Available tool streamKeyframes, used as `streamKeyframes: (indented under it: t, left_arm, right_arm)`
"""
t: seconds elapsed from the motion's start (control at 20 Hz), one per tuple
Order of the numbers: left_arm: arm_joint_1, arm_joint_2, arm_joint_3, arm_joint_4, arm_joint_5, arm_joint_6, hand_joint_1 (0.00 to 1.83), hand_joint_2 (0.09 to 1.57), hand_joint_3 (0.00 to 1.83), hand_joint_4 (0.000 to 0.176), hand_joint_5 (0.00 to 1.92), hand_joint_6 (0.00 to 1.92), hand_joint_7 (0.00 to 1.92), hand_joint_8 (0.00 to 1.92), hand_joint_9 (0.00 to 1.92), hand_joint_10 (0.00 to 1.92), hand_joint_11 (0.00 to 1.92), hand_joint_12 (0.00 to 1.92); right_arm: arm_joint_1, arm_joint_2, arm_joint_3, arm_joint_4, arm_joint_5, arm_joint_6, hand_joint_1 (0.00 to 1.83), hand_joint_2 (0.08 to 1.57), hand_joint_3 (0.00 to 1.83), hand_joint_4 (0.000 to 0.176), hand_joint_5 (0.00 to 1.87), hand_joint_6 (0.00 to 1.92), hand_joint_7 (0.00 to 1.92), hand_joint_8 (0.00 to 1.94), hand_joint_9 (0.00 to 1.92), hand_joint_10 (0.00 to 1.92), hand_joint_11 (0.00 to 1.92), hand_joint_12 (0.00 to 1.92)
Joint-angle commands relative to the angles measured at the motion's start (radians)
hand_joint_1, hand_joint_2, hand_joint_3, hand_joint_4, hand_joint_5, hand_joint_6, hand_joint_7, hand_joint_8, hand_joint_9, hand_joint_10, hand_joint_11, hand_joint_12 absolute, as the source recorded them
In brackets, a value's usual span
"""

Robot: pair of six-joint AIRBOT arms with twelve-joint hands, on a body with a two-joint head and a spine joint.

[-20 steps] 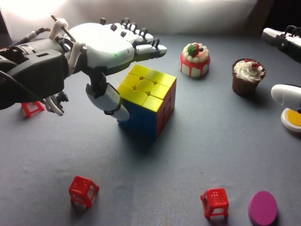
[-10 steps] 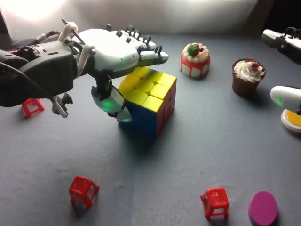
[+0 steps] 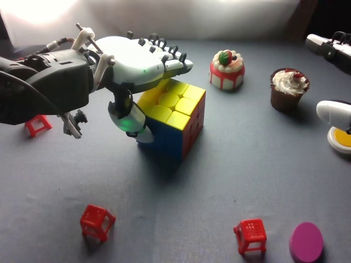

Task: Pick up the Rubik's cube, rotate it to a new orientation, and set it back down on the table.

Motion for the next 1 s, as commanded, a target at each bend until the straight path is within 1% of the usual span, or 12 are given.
streamKeyframes:
  t: [0.0,0.2,0.35,0.4,0.45,0.55,0.7,0.8,0.85,0.9,0.95]
  left_arm:
    - [-0.015,-0.001,0.002,0.005,-0.106,0.01,0.88,0.94,0.01,0.0,0.0,0.0,0.0,0.0,0.0,0.0,0.0,0.0]
    - [-0.014,-0.012,0.007,0.005,-0.099,0.017,0.83,0.93,0.0,0.0,0.0,0.0,0.0,0.0,0.0,0.0,0.0,0.0]
    - [-0.012,-0.021,0.017,0.0,-0.087,0.019,0.84,0.96,0.01,0.0,0.0,0.0,0.0,0.0,0.0,0.0,0.0,0.0]
    - [-0.012,-0.023,0.017,0.0,-0.084,0.023,0.85,0.96,0.01,0.0,0.0,0.0,0.0,0.0,0.0,0.0,0.0,0.0]
    - [-0.012,-0.024,0.017,0.0,-0.081,0.026,0.86,0.93,0.0,0.0,0.0,0.0,0.0,0.0,0.0,0.0,0.0,0.0]
    - [-0.012,-0.027,0.02,0.0,-0.077,0.032,0.85,0.91,0.0,0.0,0.04,0.02,0.0,0.0,0.0,0.0,0.0,0.0]
    - [-0.012,-0.03,0.02,-0.016,-0.069,0.064,0.86,0.93,0.0,0.0,0.1,0.04,0.01,0.0,0.0,0.0,0.0,0.0]
    - [-0.012,-0.031,0.022,-0.024,-0.066,0.075,0.88,0.95,0.01,0.0,0.14,0.05,0.04,0.01,0.0,0.0,0.0,0.0]
    - [-0.012,-0.031,0.023,-0.024,-0.065,0.077,0.88,0.97,0.01,0.0,0.18,0.04,0.1,0.01,0.0,0.0,0.0,0.0]
    - [-0.013,-0.031,0.023,-0.025,-0.064,0.084,0.92,1.0,0.02,0.0,0.22,0.05,0.15,0.02,0.03,0.01,0.0,0.0]
    - [-0.013,-0.03,0.023,-0.029,-0.062,0.093,0.94,1.01,0.02,0.0,0.25,0.06,0.16,0.02,0.04,0.01,0.0,0.0]
  right_arm:
    - [0.006,0.003,0.006,0.002,0.126,0.006,0.56,1.36,0.0,0.0,0.0,0.0,0.0,0.0,0.0,0.0,0.0,0.0]
    - [0.006,0.003,0.006,0.002,0.127,0.006,0.54,1.36,0.0,0.0,0.0,0.0,0.0,0.0,0.0,0.0,0.0,0.0]
    - [0.005,0.001,0.006,0.002,0.127,0.006,0.55,1.37,0.0,0.0,0.0,0.0,0.0,0.0,0.0,0.0,0.0,0.0]
    - [0.005,0.001,0.006,0.002,0.127,0.006,0.55,1.37,0.0,0.0,0.0,0.0,0.0,0.0,0.0,0.0,0.0,0.0]
    - [0.005,0.001,0.006,0.002,0.127,0.006,0.53,1.36,0.0,0.0,0.0,0.0,0.0,0.0,0.0,0.0,0.0,0.0]
    - [0.005,0.001,0.006,0.002,0.128,0.006,0.54,1.36,0.0,0.0,0.0,0.0,0.0,0.0,0.0,0.0,0.0,0.0]
    - [0.005,0.001,0.006,0.002,0.13,0.006,0.53,1.36,0.0,0.0,0.0,0.0,0.0,0.0,0.0,0.0,0.0,0.0]
    - [0.005,0.001,0.006,0.002,0.13,0.006,0.53,1.36,0.0,0.0,0.0,0.0,0.0,0.0,0.0,0.0,0.0,0.0]
    - [0.004,0.001,0.006,0.002,0.13,0.006,0.53,1.36,0.0,0.0,0.0,0.0,0.0,0.0,0.0,0.0,0.0,0.0]
    - [0.004,0.001,0.005,0.002,0.131,0.006,0.53,1.36,0.0,0.0,0.0,0.0,0.0,0.0,0.0,0.0,0.0,0.0]
    - [0.004,0.001,0.005,0.002,0.131,0.006,0.51,1.36,0.0,0.0,0.0,0.0,0.0,0.0,0.0,0.0,0.0,0.0]
